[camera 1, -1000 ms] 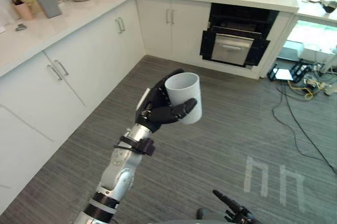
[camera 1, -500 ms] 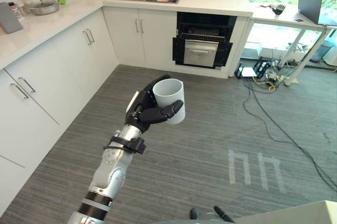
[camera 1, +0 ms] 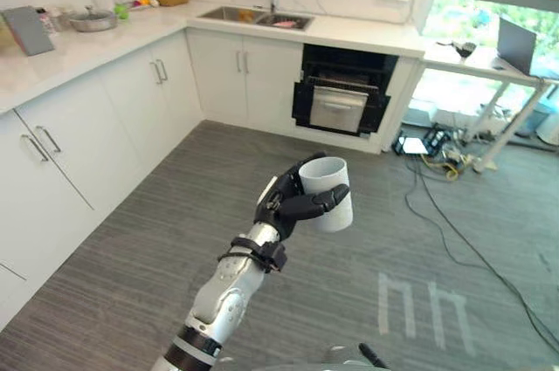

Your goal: Walk over to the sink, pick up the cup, carry it to the dishwasher, place the cup inside the dishwasher, then close the dishwasher door

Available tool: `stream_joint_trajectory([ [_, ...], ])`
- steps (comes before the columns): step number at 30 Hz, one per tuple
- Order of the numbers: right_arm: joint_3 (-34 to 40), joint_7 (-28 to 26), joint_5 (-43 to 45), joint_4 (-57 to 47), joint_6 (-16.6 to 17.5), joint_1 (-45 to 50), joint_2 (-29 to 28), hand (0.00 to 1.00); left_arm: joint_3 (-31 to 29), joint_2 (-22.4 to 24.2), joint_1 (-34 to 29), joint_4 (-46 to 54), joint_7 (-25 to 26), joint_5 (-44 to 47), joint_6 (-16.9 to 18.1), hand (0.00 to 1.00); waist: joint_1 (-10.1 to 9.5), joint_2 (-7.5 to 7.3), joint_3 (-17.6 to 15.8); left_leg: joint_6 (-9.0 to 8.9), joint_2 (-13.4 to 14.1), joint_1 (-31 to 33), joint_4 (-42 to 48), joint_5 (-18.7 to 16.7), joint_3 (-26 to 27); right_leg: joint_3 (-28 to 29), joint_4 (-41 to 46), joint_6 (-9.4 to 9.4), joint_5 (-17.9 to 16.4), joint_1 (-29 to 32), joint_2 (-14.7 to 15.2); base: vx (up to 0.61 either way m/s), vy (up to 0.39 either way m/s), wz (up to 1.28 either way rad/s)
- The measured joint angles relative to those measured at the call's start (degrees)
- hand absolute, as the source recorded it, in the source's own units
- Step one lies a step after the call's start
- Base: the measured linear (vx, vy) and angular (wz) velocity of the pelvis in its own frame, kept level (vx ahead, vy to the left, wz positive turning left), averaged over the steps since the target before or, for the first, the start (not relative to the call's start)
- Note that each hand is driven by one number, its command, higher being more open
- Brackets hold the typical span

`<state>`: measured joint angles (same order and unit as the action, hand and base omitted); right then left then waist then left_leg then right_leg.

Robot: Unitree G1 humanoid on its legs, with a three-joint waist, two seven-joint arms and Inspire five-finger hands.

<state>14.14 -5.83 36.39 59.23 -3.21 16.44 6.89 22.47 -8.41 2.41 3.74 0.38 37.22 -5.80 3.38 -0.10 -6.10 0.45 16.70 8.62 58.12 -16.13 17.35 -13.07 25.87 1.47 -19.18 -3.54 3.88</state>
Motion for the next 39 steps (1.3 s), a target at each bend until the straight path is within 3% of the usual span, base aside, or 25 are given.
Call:
stream_joint_trajectory([
  [2, -1.57, -0.04, 0.02, -0.09, 0.45, -2.73, 1.37, 1.00, -1.61, -0.36, -0.07, 0.02, -0.15, -0.09, 0.04, 0.00, -0.97, -0.05, -0.25, -0.06, -1.61, 1.94, -9.23, -1.97, 3.60, 1.96, -3.02, -1.01, 0.71, -1.28, 1.35, 0.37, 0.023, -0.45],
  [4, -4.56, -0.43, 0.03, -0.13, 2.52, -7.17, 2.28, 1.00, -3.87, -0.89, -0.33, 0.32, 0.53, -0.15, 0.23, 0.00, -1.07, -0.14, -0.54, -2.42, -6.25, 4.57, -27.59, 1.49, 2.37, 4.23, -7.48, -3.36, 2.72, -2.59, 3.11, 0.41, 0.077, -0.66],
  [5, -6.36, -0.49, 0.04, -0.12, 4.79, -9.53, 2.52, 1.00, -5.07, -0.80, -0.55, 0.43, 1.45, -0.16, 0.67, 0.00, -1.22, 0.40, -0.88, -3.99, -8.63, 4.68, -43.30, 10.87, -0.79, 6.20, -10.40, -4.56, 3.70, -4.20, 3.47, 0.41, 0.131, -0.64],
  [7, -8.28, -0.76, 0.04, -0.20, 6.38, -11.25, 2.15, 1.00, -6.51, -0.61, -1.55, 0.48, 2.15, -0.21, 1.32, 0.00, -1.45, 1.06, -0.67, -5.43, -9.11, 3.44, -49.38, 22.49, -3.61, 8.19, -12.20, -5.25, 4.04, -5.41, 3.09, 0.47, 0.184, -0.60],
  [8, -8.24, -0.89, 0.06, -0.48, 7.26, -12.03, 0.53, 1.00, -7.38, -1.01, -1.14, 0.13, 2.24, -0.24, 1.37, 0.00, -0.98, 0.10, -1.29, -1.43, -9.78, 2.99, -47.06, 23.63, -3.18, 8.28, -13.69, -6.39, 4.88, -7.46, 3.73, 0.49, 0.186, -0.23],
  [9, -8.21, -1.02, 0.05, -0.58, 7.47, -12.11, 0.04, 1.00, -7.80, -1.16, -0.96, -0.17, 2.23, -0.26, 1.39, 0.00, -0.79, -0.28, -2.02, -0.12, -9.39, 3.41, -44.15, 22.53, -2.95, 8.10, -14.19, -7.59, 6.22, -8.45, 3.79, 0.53, 0.189, -0.12],
  [11, -8.86, -0.38, -0.08, -0.94, 7.84, -11.37, -0.53, 1.00, -10.39, -1.55, -2.40, -2.57, 1.67, -0.18, 1.90, 0.00, -1.56, 0.84, -3.20, -2.36, -5.82, 6.25, -28.89, 13.88, -3.26, 8.21, -13.03, -6.94, 10.44, -12.39, 2.80, 0.26, 0.163, -0.27],
  [12, -8.97, -0.27, -0.15, -1.43, 8.32, -10.56, 0.16, 1.00, -10.72, -1.35, -2.75, -2.72, 1.49, -0.17, 1.94, 0.00, -1.58, 1.80, -2.32, -2.48, -6.16, 5.95, -31.94, 13.45, -4.50, 8.21, -12.14, -7.06, 10.34, -12.55, 2.51, 0.14, 0.221, -0.37],
  [13, -9.26, 0.22, -1.01, -0.85, 9.16, -9.84, 0.65, 1.00, -11.57, -1.26, -3.18, -2.83, 0.70, -0.13, 2.96, 0.00, -1.83, 1.39, -1.38, -1.12, -7.92, 5.30, -32.45, 11.25, -4.97, 8.62, -8.98, -7.69, 7.83, -12.40, 3.89, 0.15, 0.164, -0.25],
  [14, -9.95, 0.87, -1.98, -0.98, 9.28, -9.34, 0.78, 1.00, -12.57, -1.79, -3.14, -2.98, 0.05, -0.14, 3.26, 0.00, -1.79, -0.56, -0.37, -0.02, -10.82, 4.09, -33.17, 10.14, -3.33, 8.88, -1.92, -8.32, 5.84, -9.72, 7.64, 0.20, 0.151, -0.20],
  [15, -9.95, 1.10, -2.37, -1.03, 9.27, -9.00, 0.89, 1.00, -13.16, -1.76, -3.13, -2.99, -0.36, -0.14, 3.28, 0.00, -1.78, -0.91, -0.18, 0.29, -11.83, 3.53, -33.39, 9.56, -2.80, 9.20, 3.10, -8.56, 5.74, -7.50, 9.01, 0.35, 0.104, -0.06],
  [17, -9.91, 2.10, -3.95, -1.32, 9.14, -6.63, 0.72, 1.00, -13.09, -2.36, -3.15, -2.78, -0.73, -0.43, 3.31, 0.00, -2.01, -3.15, -1.01, 1.95, -16.17, -2.07, -34.13, 7.82, -1.02, 10.62, 18.06, -16.50, 12.42, -2.89, 14.72, 0.33, 0.087, -0.03],
  [18, -9.95, 2.34, -4.15, -1.43, 9.07, -6.00, 0.70, 1.00, -12.80, -2.43, -3.15, -2.76, -0.77, -0.73, 3.35, 0.00, -1.96, -3.19, -0.82, 2.11, -16.92, -3.46, -34.36, 6.86, -0.99, 11.01, 20.98, -16.28, 15.47, -2.00, 15.52, 0.27, 0.073, 0.03],
  [19, -10.04, 2.71, -4.48, -1.82, 9.05, -5.07, 0.65, 1.00, -11.84, -2.36, -3.14, -2.66, -0.73, -1.49, 3.46, 0.00, -1.80, -2.93, -0.41, 2.77, -17.82, -5.84, -36.03, 5.86, -1.28, 11.61, 24.15, -15.36, 21.64, -0.83, 16.16, 0.42, 0.109, 0.16],
  [20, -10.39, 2.93, -4.72, -3.86, 9.06, -4.33, 0.21, 1.00, -10.24, -2.28, -3.00, -1.43, -0.65, -1.80, 3.80, 0.00, -0.49, -1.77, 0.02, 3.07, -18.35, -9.28, -39.46, 5.83, -2.55, 11.91, 30.73, -14.54, 22.85, 2.74, 15.70, 0.42, 0.100, 0.17],
  [23, -11.90, 4.49, -4.57, -14.11, 9.52, -2.61, -1.55, 1.00, -8.17, -1.91, -1.57, -1.66, -0.32, -2.64, 5.03, 0.00, 1.50, -1.74, -0.14, 2.81, -17.67, -14.81, -45.31, 5.92, -4.77, 7.42, 32.96, -7.87, 6.26, 13.17, 11.74, 0.34, -0.031, 0.29],
  [26, -12.97, 6.25, -5.18, -24.95, 10.76, 0.20, -1.76, 1.00, -4.61, -1.90, -0.48, -1.72, -0.38, -4.08, 5.02, 0.00, 2.34, -0.96, -0.72, 1.18, -15.95, -19.82, -48.07, 4.49, -6.52, 3.55, 19.29, -6.41, 4.81, 19.47, 9.69, 0.36, -0.159, 0.39],
  [27, -12.99, 6.53, -5.64, -30.32, 11.39, 2.06, -2.04, 1.00, -2.55, -1.95, -0.35, -1.68, -0.77, -4.68, 4.96, 0.00, 2.26, 0.06, -1.14, -0.84, -13.31, -22.59, -46.33, 2.09, -6.95, 2.21, 3.11, -7.02, 8.80, 19.67, 7.18, 0.43, -0.228, 0.33],
  [28, -13.12, 6.46, -6.20, -32.28, 11.75, 2.87, -2.36, 1.00, -2.18, -2.01, -0.36, -1.53, -1.03, -4.68, 4.95, 0.00, 2.12, 0.22, -1.06, -1.68, -12.46, -23.39, -45.26, 0.54, -7.13, 1.78, -3.05, -7.11, 11.13, 19.61, 6.28, 0.56, -0.313, 0.34],
  [29, -13.64, 5.95, -6.37, -36.07, 12.82, 4.78, -2.85, 1.00, -2.36, -2.01, -0.55, -1.21, -2.19, -4.68, 4.96, 0.00, 1.70, -1.02, -0.43, -3.76, -11.37, -25.26, -42.71, -2.92, -7.38, 1.58, -10.81, -6.79, 14.75, 19.57, 5.15, 0.41, -0.246, 0.24],
  [30, -14.01, 5.70, -6.37, -37.90, 13.44, 5.82, -3.12, 1.00, -2.55, -2.15, -0.85, -0.86, -2.55, -4.68, 4.96, 0.00, 1.51, -1.77, 0.04, -4.79, -11.37, -26.22, -41.17, -4.87, -7.37, 2.12, -12.31, -6.94, 14.32, 19.45, 4.93, 0.57, -0.348, 0.37],
  [31, -14.35, 5.52, -6.40, -40.13, 14.22, 6.51, -2.59, 1.00, -2.87, -1.16, -1.10, -1.12, -2.98, -4.74, 5.00, 0.00, 1.59, -1.94, 0.54, -5.55, -9.65, -28.17, -38.58, -8.10, -7.80, 4.45, -8.27, -6.14, 20.41, 19.48, 3.83, 0.67, -0.443, 0.54],
  [33, -13.57, 6.07, -6.41, -42.32, 14.23, 6.14, -1.83, 1.00, -1.69, 0.78, -1.14, -1.20, -4.09, -4.83, 5.00, 0.00, 1.86, 0.40, 0.94, -4.41, -6.04, -28.42, -34.52, -8.41, -7.25, 4.62, -1.57, -3.92, 19.50, 19.80, 1.14, 0.56, -0.407, 0.52],
  [36, -12.44, 6.78, -6.42, -47.45, 14.04, 4.41, -1.88, 1.00, -1.77, 2.17, -0.89, -0.90, -5.49, -4.83, 5.03, 0.00, 2.21, 2.83, 0.44, -2.98, -1.57, -22.74, -20.06, -3.00, -7.37, 2.06, 2.20, -1.65, 14.29, 18.92, -0.17, 0.35, -0.310, 0.17],
  [39, -11.89, 6.66, -6.90, -53.30, 14.00, 5.26, -2.26, 1.00, -1.70, 3.09, -0.92, 0.41, -5.68, -4.81, 5.03, 0.00, 1.92, 5.35, -0.43, -5.69, 5.32, -12.46, -0.53, 22.59, -10.07, 0.55, 0.57, -0.63, 10.52, 12.64, -3.46, 0.30, -0.202, 0.07],
])
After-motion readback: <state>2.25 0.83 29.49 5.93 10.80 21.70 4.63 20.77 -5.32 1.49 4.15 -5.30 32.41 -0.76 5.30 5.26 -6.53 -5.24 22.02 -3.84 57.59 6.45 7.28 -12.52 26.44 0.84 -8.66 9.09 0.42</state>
